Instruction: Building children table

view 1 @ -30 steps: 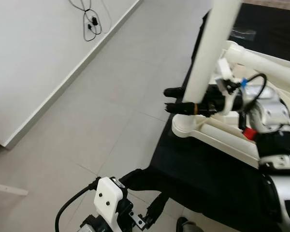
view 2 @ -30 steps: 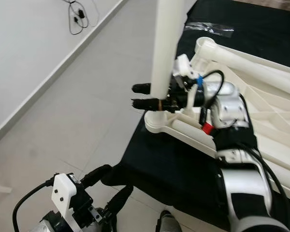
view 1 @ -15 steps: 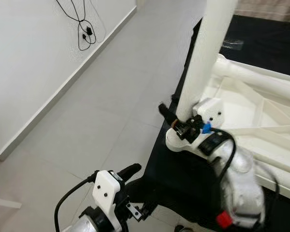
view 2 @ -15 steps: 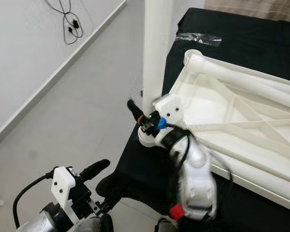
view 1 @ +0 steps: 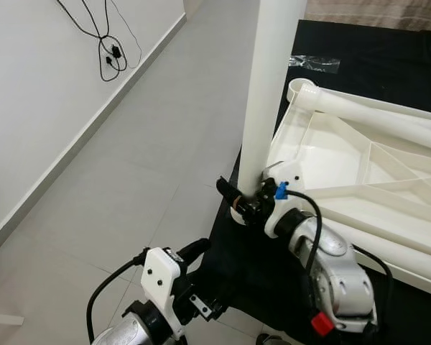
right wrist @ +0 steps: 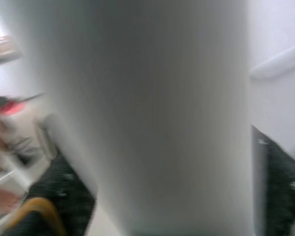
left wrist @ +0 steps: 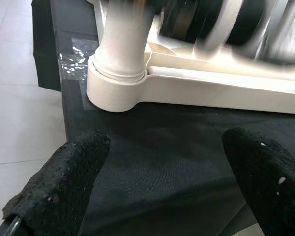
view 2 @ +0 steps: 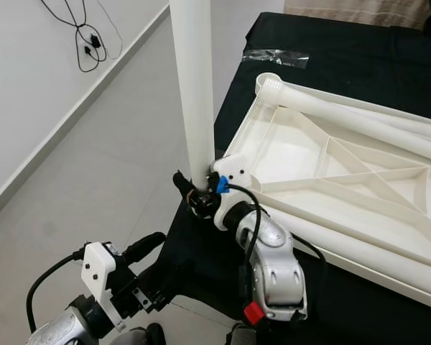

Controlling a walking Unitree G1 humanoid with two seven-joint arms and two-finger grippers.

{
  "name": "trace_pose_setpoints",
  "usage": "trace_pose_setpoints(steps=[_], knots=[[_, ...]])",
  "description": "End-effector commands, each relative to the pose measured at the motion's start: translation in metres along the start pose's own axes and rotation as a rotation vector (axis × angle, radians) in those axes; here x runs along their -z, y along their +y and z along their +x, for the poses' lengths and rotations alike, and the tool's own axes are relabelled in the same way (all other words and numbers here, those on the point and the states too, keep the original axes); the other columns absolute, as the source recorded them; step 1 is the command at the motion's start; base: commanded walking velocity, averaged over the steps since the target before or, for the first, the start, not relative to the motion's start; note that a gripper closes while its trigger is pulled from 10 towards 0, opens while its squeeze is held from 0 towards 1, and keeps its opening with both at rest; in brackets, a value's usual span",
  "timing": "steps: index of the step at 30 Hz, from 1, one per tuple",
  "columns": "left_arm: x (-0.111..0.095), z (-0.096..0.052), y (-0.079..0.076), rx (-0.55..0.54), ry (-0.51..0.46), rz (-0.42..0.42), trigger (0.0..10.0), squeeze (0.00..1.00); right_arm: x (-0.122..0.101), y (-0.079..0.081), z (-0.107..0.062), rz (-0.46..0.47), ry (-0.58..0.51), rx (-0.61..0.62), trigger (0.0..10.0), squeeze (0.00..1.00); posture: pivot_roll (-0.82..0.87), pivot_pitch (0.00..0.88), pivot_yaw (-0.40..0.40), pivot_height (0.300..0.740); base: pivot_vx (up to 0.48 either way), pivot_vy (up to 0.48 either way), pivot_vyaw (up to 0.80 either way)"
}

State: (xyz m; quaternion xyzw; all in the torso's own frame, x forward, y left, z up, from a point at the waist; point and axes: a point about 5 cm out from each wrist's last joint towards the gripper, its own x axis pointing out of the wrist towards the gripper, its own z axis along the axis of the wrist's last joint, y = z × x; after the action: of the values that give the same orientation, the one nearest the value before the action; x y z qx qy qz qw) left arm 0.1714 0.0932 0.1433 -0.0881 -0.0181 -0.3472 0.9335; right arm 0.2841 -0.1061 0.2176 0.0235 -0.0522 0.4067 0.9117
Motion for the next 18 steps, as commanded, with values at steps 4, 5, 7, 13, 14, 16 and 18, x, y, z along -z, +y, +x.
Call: trace_pose_setpoints(steps=[4,5,7,13,14,16,18], knots=[[0.003,-0.004,-0.003,-0.006,0.022,-0.011,10.0,0.0,-0.008,0.001,0.004,-0.043,-0.013,-0.285,10.0,1.0,0.1,0.277,0.039,0.74,0.0,0.0,0.0],[0.003,-0.004,-0.004,-0.006,0.021,-0.013,10.0,0.0,-0.01,-0.001,0.006,-0.064,-0.008,-0.345,10.0,1.0,0.1,0.277,0.039,0.74,0.0,0.0,0.0],[0.003,-0.005,-0.005,-0.006,0.022,-0.014,10.0,0.0,-0.015,0.0,0.008,-0.081,-0.013,-0.445,10.0,1.0,0.12,0.285,0.038,0.74,0.0,0.0,0.0],[0.001,-0.011,-0.011,-0.01,0.033,-0.018,10.0,0.0,-0.032,-0.014,0.038,-0.079,-0.004,-0.647,10.0,0.0,0.18,0.311,0.03,0.74,0.0,0.0,0.0],[0.001,-0.011,-0.011,-0.01,0.033,-0.018,10.0,0.0,-0.032,-0.014,0.038,-0.079,-0.004,-0.647,10.0,0.0,0.18,0.311,0.03,0.74,0.0,0.0,0.0],[0.001,-0.013,-0.014,-0.016,0.038,-0.018,10.0,0.0,-0.042,-0.023,0.052,-0.066,-0.029,-0.68,10.0,0.0,0.19,0.317,0.028,0.74,0.0,0.0,0.0],[0.0,-0.014,-0.014,-0.017,0.038,-0.018,10.0,0.0,-0.045,-0.025,0.054,-0.06,-0.041,-0.69,10.0,0.0,0.19,0.317,0.028,0.74,0.0,0.0,0.0]])
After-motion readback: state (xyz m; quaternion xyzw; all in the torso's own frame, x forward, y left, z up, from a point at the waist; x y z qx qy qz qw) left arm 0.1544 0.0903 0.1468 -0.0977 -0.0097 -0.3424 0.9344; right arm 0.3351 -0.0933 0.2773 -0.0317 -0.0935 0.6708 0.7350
